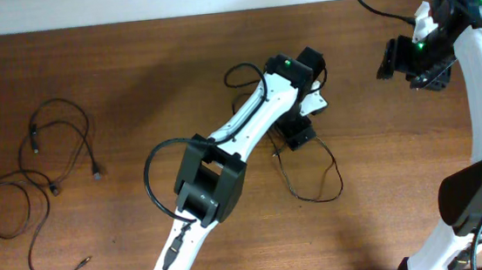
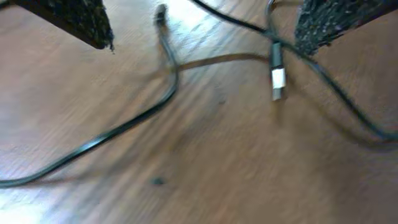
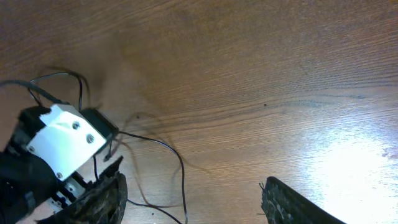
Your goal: Untangle cables
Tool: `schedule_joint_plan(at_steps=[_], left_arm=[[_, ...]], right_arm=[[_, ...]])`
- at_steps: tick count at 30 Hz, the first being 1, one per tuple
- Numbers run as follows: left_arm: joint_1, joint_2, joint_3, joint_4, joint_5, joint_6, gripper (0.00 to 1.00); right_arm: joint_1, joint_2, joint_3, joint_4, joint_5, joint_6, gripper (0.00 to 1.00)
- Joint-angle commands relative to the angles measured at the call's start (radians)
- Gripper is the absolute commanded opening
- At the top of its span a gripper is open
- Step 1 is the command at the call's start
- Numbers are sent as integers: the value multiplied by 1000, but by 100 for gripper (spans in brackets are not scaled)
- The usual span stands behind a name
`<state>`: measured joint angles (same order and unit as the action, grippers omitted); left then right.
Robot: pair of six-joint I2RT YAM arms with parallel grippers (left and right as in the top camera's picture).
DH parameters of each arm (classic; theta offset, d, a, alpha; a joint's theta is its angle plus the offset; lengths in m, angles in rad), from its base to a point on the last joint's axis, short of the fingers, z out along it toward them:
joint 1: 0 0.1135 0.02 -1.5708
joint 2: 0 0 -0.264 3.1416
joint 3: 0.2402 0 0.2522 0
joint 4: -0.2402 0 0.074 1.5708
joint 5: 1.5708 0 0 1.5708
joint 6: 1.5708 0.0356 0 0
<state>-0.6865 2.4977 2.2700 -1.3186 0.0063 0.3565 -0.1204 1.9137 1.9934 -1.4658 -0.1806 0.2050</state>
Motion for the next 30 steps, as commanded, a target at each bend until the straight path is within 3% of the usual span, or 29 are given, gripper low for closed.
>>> schedule_joint_plan(at_steps=[1,8,9,11,13,14,16,18,20,24,26,28,30], left_arm=[[2,10,1,17,-143,-88,99],[36,12,-104,95,-140,-105,95],[52,12,-131,108,-59,-105,85],[53,12,-157,132,-39,-105,45],[53,12,-157,133,-39,-106,22],[53,12,-157,133,-39,-106,16],[53,12,-157,133,-41,-106,15],[53,11,-142,122,-75,-106,6],[53,11,-110,100,-83,-106,7],[78,11,191,-62,-165,-106,8],[136,11,372,-120,-165,-106,11],[277,11,575,-141,-165,-106,15],[446,11,679,-100,-165,-118,10]], right_arm=[[-5,2,-3,-2,9,-11,71],[-5,2,-3,-2,9,-11,75],[-5,2,-3,-2,9,-11,75],[-5,2,-3,-2,9,-11,75],[-5,2,-3,-2,9,-11,75],[-5,2,-3,-2,9,-11,75],[-5,2,-3,-2,9,-11,75],[-5,2,-3,-3,9,-11,75],[-5,2,-3,-5,9,-11,75],[-5,2,-3,-5,9,-15,75],[-5,2,-3,-5,9,-16,75],[-5,2,-3,-5,9,-18,75],[-5,2,-3,-5,9,-18,76]])
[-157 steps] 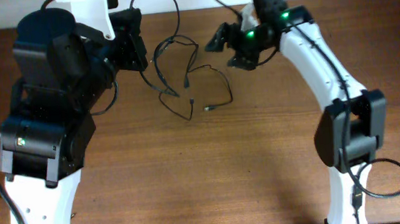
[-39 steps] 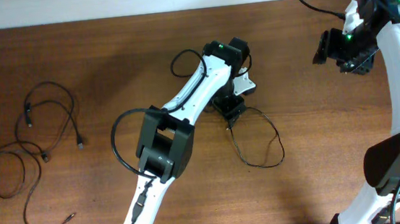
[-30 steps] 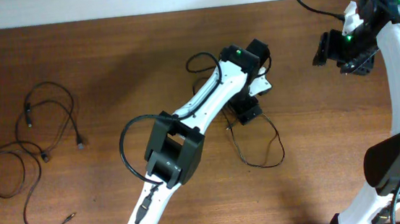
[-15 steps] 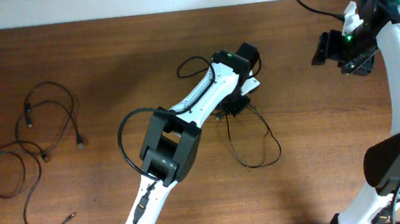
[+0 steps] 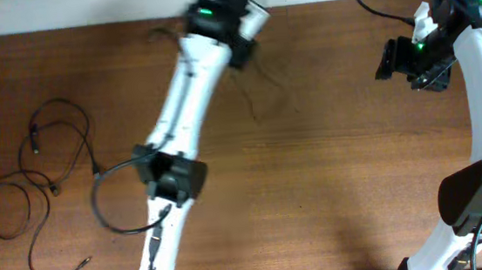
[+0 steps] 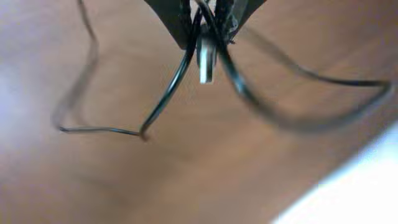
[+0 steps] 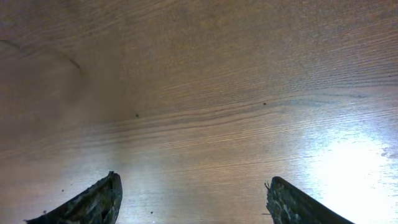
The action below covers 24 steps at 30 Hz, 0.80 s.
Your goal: Untangle cables
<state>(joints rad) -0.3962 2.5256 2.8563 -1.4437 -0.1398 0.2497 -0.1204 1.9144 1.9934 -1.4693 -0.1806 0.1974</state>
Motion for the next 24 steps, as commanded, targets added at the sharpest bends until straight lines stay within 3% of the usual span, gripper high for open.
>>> schedule_joint_plan(at_steps=[1,2,5,7,9,10,11,15,20,23,24], left_arm=[[258,-16,103,84,-18,-35,7],[344,-16,102,145,-18,-57,1],[547,-14,100,372,-14,-82,0],[657,12,70,459,18,-82,5],[723,97,31,471,163,-81,13],[739,156,16,470,198,-82,41],[745,201,6,467,232,-101,99],[748,252,29,372,257,-161,99],[762,46,110,242,257,-189,100],[762,-55,110,50,279,-147,99],[762,-85,111,-7,337,-147,99]], right_arm=[[-5,2,-3,-2,9,-11,75],[-5,2,-3,-2,9,-11,76],[-5,2,-3,-24,9,-11,76],[-5,2,-3,-38,9,-11,76],[-5,2,-3,-39,-12,-10,76],[-4,2,-3,-39,-34,-10,76],[-4,2,-3,-40,-36,-10,76],[-5,2,-3,-42,-36,-10,76],[-4,2,-3,-45,-36,-11,76],[-4,2,-3,-46,-38,-11,76],[-1,-1,2,-55,-72,-63,95]])
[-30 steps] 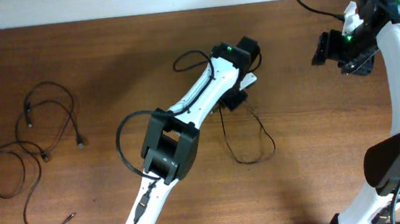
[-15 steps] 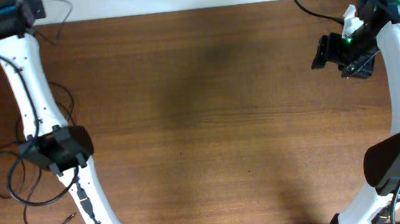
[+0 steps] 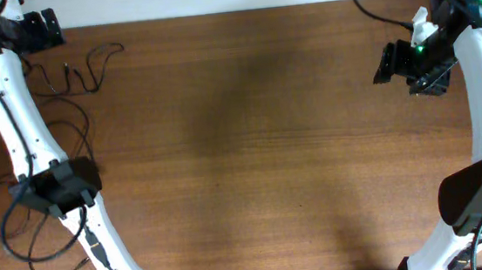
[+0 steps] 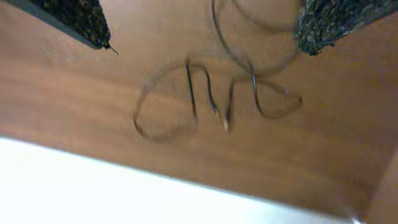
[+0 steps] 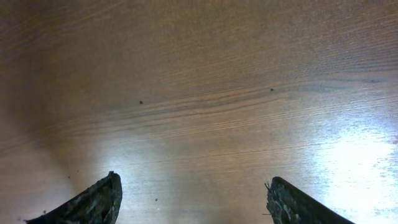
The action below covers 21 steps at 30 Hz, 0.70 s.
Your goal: Untangle cables
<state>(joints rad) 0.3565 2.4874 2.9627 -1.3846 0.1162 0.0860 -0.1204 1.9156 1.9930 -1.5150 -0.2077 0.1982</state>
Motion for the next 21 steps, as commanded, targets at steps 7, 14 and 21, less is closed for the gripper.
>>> schedule_joint_plan(at_steps=[7,14,21], left_arm=[[4,-451,4,-303,262,16,99],[4,-471,4,-303,262,16,99],[4,-471,4,-303,262,16,99]], right_arm=[[101,-228,243,-178,-8,-90,96],[101,-537,248,-183,-129,-87,99],[101,-615,134,-25,-28,-143,99]])
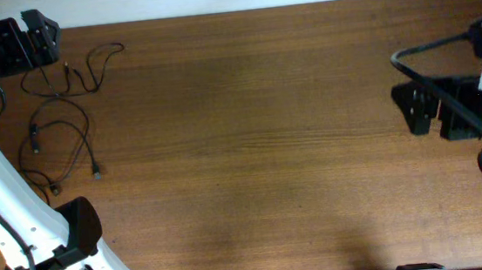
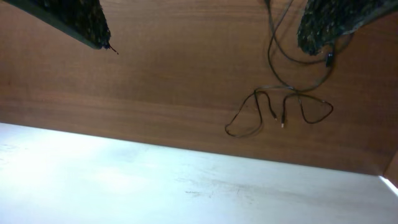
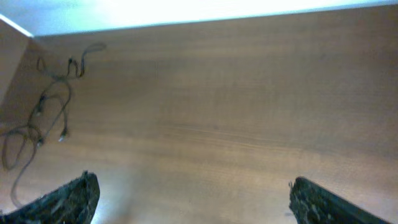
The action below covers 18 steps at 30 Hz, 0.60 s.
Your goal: Untangle cables
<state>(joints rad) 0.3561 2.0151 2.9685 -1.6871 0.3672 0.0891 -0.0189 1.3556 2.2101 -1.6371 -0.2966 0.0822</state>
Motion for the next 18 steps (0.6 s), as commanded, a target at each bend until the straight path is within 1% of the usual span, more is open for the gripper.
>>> schedule_joint_plan(at_steps=[1,2,3,4,5,8,11,13,15,18], left_arm=[[5,1,-2,-1,11,13,100],[5,1,-2,0,11,13,99],[5,1,-2,-1,11,13,99],[5,1,-2,-1,11,13,99],[5,1,-2,-1,11,13,99],[5,1,-2,-1,11,13,99],[5,1,-2,-1,11,13,99],[5,1,-2,-1,11,13,99],[5,1,-2,0,11,13,99],[5,1,-2,-1,11,13,99]], right_arm=[[0,-121,-182,197,82,-27,99],[0,-222,-349,345,92,-47,99],[0,-359,-572,527,92,-109,99],[0,-483,-773,668,92,-140,99],[0,-610,-974,801,92,-139,99],[0,-916,-1446,1095,91,-138,99],[11,-1085,-1729,1292,92,-138,99],[32,-1159,-1876,1420,92,-138,99],[39,-1217,-1991,1485,109,-138,99],[39,-1302,-2108,1508,125,-138,99]])
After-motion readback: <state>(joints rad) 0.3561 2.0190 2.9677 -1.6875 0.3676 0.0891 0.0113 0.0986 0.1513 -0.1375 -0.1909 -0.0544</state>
